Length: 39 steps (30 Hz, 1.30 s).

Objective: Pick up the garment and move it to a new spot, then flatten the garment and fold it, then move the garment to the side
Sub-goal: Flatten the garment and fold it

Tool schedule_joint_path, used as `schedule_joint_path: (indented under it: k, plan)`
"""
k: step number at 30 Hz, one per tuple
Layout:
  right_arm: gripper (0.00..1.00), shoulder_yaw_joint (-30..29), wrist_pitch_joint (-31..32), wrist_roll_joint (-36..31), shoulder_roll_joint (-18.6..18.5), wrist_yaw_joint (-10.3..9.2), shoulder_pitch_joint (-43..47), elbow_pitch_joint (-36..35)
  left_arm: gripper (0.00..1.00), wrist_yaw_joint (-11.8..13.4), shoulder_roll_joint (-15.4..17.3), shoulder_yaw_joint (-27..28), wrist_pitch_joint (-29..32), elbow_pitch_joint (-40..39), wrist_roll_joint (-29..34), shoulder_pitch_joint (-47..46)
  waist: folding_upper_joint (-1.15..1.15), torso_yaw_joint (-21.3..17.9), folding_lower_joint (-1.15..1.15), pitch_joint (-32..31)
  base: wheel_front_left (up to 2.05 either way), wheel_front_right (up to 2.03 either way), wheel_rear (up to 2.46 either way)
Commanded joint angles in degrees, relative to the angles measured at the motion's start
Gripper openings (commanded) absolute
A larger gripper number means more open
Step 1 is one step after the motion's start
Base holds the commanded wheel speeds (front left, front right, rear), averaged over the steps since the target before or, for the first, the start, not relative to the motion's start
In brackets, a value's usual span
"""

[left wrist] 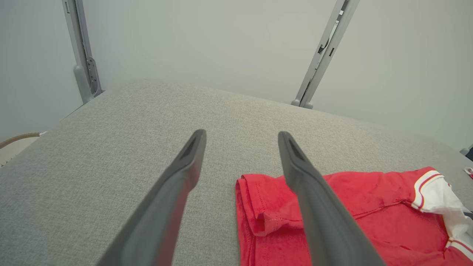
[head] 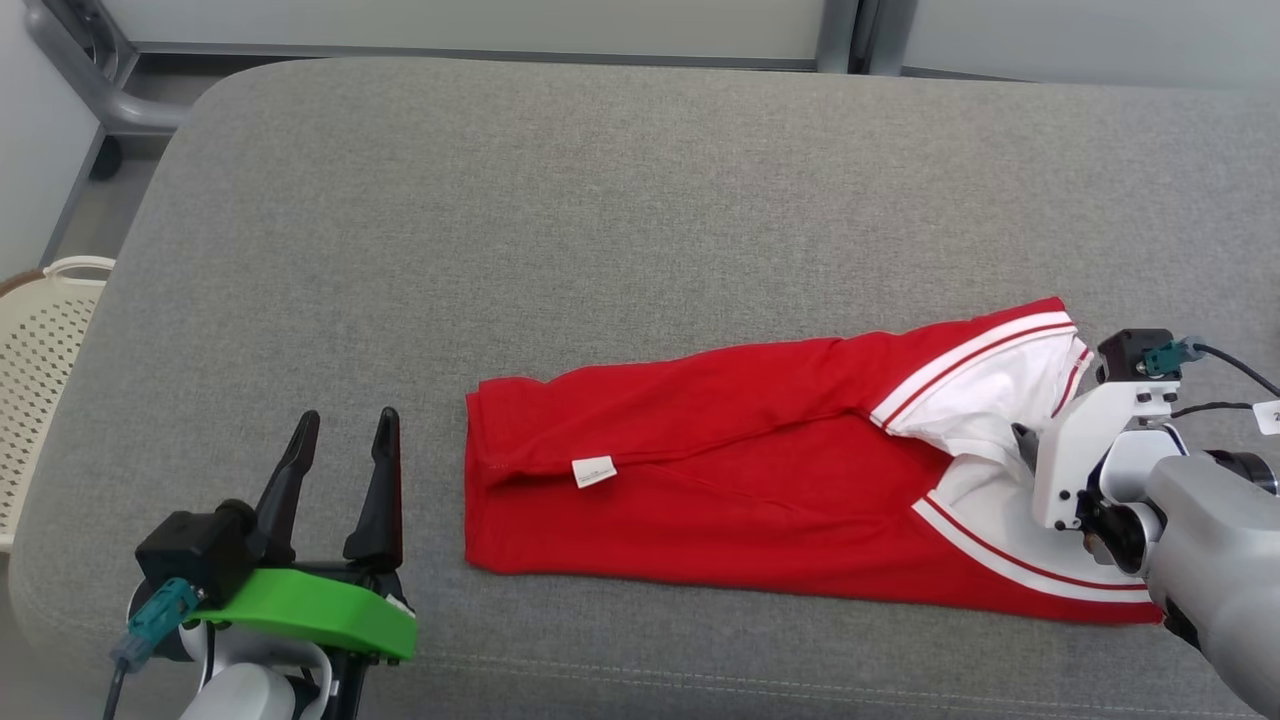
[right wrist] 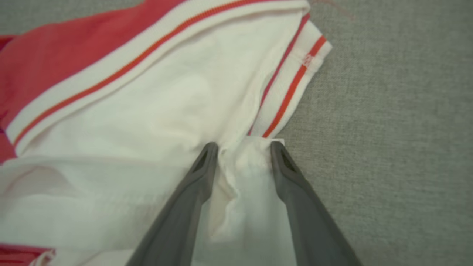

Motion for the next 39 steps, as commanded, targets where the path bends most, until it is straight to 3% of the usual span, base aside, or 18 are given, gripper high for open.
schedule_joint_path:
  k: [1, 3, 16, 28, 39]
  plan:
    - [0.25, 1.3, 1.7, -0.4, 3.5, 0.78, 2.3, -0.4, 1.00, -0.3, -0.2, 0.2, -0.2, 0.1, 0.5, 0.2, 0.00, 0.1, 0.00, -0.1, 0.00, 0.00, 0.00]
    - [0.00, 1.3, 1.6, -0.6, 3.5, 0.75, 2.0, 0.1, 1.00, -0.4, -0.3, 0.3, -0.2, 0.1, 0.6, 0.4, 0.00, 0.1, 0.00, -0.2, 0.00, 0.00, 0.00]
    - [0.00, -3.6, 0.1, 2.7, -3.6, 0.37, -1.9, -0.6, 1.00, -0.4, -0.6, 1.5, -0.2, -0.3, 1.1, 2.1, 0.00, -3.3, 0.00, -1.2, 0.00, 0.00, 0.00]
    - [0.00, -6.0, 1.9, 3.1, -14.0, 0.37, -5.0, -3.9, 1.00, -0.7, -0.2, 1.4, 0.1, -1.3, 1.2, 2.9, 0.00, -7.9, 0.00, -2.7, 0.00, 0.00, 0.00]
    - [0.00, -6.6, 7.0, 3.8, -13.4, 0.39, -4.3, -16.3, 1.00, -0.3, -0.9, 0.6, 0.2, -1.9, 0.5, 4.9, 0.00, -10.1, 0.00, -5.9, 0.00, 0.00, 0.00]
